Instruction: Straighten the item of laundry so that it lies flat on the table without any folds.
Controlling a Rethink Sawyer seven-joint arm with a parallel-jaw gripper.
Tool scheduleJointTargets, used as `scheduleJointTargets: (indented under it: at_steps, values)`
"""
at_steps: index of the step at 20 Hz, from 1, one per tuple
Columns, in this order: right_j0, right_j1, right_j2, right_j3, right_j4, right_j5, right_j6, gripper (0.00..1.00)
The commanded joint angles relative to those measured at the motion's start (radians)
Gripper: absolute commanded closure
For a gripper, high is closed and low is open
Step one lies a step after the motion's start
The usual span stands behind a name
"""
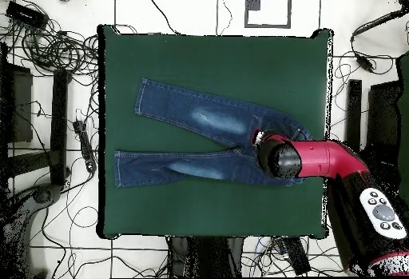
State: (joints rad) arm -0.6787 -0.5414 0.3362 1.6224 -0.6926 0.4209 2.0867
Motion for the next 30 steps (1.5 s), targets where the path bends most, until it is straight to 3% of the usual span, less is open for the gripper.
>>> scheduleJointTargets:
  at_steps: [1, 8, 15, 30]
  values:
    - [0.051, -0.001, -0.046, -0.001, 0.028, 0.129, 0.01, 0.0]
    - [0.136, -0.082, -0.068, 0.043, 0.146, 0.204, 0.107, 0.0]
    - [0.228, -0.101, -0.105, 0.059, 0.261, 0.235, 0.189, 0.0]
    - [0.499, 0.099, -0.287, -0.024, 0.506, 0.014, 0.429, 0.0]
